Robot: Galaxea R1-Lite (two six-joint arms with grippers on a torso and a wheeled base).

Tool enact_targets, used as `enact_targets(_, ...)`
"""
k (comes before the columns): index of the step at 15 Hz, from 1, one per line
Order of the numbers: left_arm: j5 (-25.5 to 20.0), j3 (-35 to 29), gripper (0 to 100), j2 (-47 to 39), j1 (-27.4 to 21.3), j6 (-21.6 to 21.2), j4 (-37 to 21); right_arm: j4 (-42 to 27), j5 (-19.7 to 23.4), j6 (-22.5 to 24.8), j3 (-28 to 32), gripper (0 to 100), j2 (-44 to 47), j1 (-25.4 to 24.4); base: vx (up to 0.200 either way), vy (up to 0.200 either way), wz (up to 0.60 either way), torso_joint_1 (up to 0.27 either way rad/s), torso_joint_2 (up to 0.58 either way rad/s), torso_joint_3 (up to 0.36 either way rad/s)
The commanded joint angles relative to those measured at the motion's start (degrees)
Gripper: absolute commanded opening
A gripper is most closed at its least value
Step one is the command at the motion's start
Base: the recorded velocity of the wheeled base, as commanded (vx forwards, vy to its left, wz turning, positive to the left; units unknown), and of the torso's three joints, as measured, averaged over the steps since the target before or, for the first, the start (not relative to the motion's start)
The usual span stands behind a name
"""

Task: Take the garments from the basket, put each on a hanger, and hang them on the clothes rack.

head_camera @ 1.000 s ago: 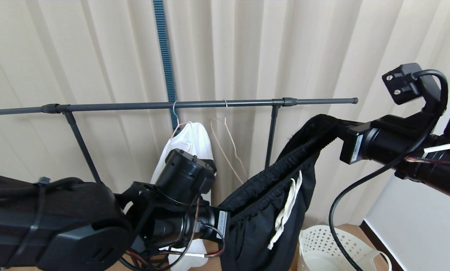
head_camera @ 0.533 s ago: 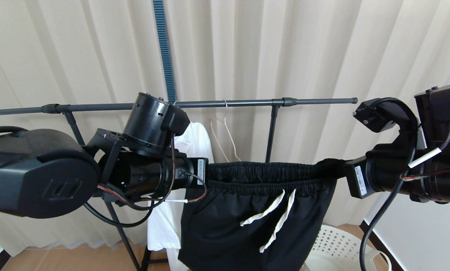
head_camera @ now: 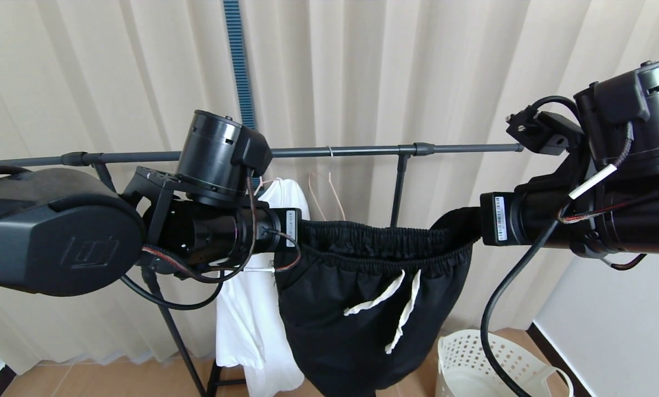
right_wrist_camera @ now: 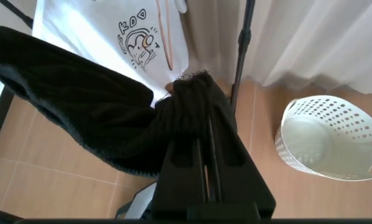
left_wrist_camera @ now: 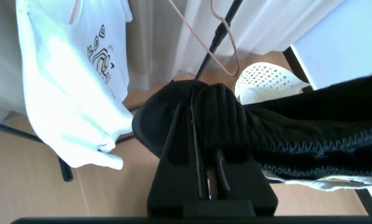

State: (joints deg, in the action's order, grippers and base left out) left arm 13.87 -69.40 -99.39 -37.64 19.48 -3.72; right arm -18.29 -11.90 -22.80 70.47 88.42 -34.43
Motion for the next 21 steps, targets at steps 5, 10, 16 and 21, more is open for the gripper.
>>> enact_targets(5, 0.10, -4.08, 0, -0.81, 0.47, -0.23, -0.06, 0.18, -0.49, 2.32, -3.59, 0, 0.18, -0.11, 0.000, 0.000, 0.00, 0.000, 0.00, 0.000)
enact_targets(10, 1.33, -10.23, 0, -3.97, 0.20, -0.23, -0.15, 4.49, 3.20, 25.43, -18.71, 100, -5.98, -0.91, 0.000, 0.000, 0.00, 0.000, 0.00, 0.000)
enact_targets(16, 1.77, -12.16, 0, -4.67, -0.06, -0.94, -0.15, 19.78, 19.98, 32.90, -30.31, 100, -8.97, -3.54, 0.000, 0.000, 0.00, 0.000, 0.00, 0.000)
enact_targets(21, 1.86, -12.07, 0, -4.50, -0.15, -1.11, -1.91, 37.18, 15.77, 9.61, -27.93, 100, -0.79, -12.07, 0.000, 0.000, 0.00, 0.000, 0.00, 0.000)
